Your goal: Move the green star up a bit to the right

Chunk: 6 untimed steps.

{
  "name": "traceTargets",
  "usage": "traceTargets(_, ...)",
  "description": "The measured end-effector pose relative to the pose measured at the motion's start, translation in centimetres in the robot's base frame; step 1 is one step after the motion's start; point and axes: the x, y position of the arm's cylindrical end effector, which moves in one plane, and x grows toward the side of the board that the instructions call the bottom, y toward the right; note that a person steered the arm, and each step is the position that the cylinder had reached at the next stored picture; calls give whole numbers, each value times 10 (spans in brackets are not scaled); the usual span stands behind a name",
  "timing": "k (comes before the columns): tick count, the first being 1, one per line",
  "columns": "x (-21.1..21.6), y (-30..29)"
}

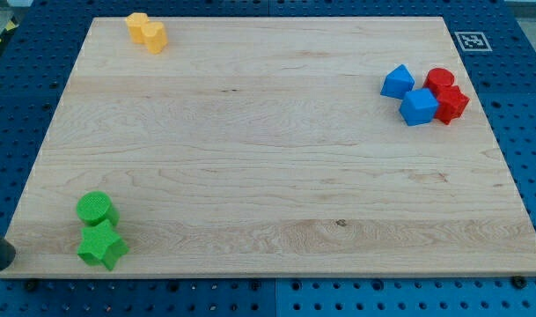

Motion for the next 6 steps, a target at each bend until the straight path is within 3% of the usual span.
traceTargets(4,1,15)
traceTargets(6,1,87)
